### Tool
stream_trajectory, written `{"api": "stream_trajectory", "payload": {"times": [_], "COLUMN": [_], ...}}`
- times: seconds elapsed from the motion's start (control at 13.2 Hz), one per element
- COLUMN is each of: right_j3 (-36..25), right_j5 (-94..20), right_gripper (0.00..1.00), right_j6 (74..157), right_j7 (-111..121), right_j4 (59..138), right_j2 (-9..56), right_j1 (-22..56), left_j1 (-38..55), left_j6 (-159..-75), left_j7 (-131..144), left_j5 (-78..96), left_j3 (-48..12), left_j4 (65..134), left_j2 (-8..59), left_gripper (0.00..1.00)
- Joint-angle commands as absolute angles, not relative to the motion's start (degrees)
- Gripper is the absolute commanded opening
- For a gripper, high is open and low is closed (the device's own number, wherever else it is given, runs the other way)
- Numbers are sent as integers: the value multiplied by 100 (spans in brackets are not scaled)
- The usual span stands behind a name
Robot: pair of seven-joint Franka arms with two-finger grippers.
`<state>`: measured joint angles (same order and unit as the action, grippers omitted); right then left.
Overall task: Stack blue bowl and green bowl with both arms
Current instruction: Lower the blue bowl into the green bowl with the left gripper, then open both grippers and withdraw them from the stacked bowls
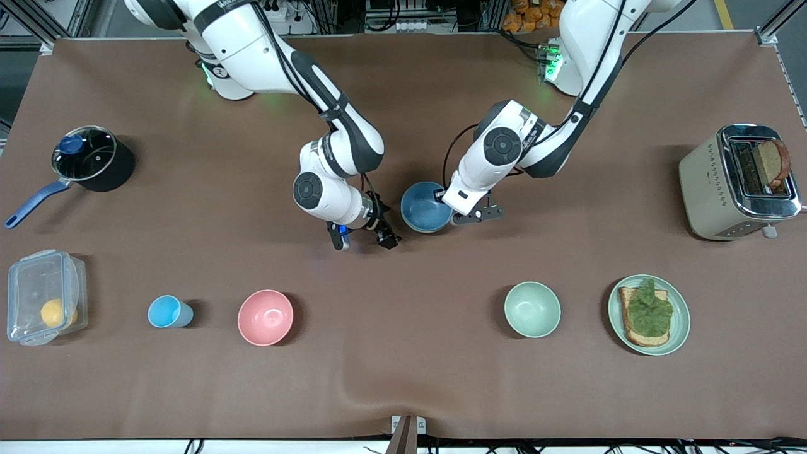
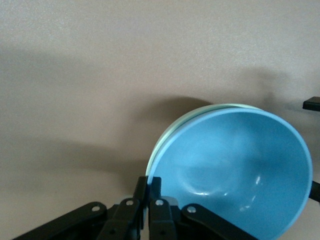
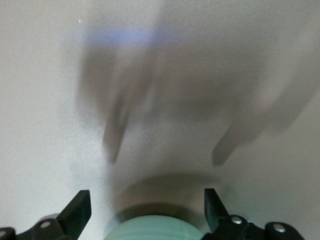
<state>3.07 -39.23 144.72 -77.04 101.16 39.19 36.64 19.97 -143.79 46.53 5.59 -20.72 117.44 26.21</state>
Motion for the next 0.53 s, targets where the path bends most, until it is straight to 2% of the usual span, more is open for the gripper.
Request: {"api": "stream_trajectory", "payload": {"times": [0.0, 0.23, 0.45], "right_j3": [404, 396, 387], "right_j5": [-4043, -4043, -4026], "right_gripper": [100, 100, 100], "right_j6": [14405, 14405, 14397], "right_j7": [-7603, -7576, -7567], "right_j4": [10107, 10107, 10107], "right_j2": [3859, 3867, 3867], "right_j1": [3533, 3533, 3498], "left_j1": [1986, 1969, 1794], "left_j6": [-14440, -14397, -14205], "left_j7": [4816, 4982, 5115], "left_j5": [396, 396, 396], "left_j3": [-2074, -2066, -2057], "left_j4": [11681, 11567, 11540], "left_j2": [2672, 2506, 1866], "left_gripper": [99, 100, 100]}}
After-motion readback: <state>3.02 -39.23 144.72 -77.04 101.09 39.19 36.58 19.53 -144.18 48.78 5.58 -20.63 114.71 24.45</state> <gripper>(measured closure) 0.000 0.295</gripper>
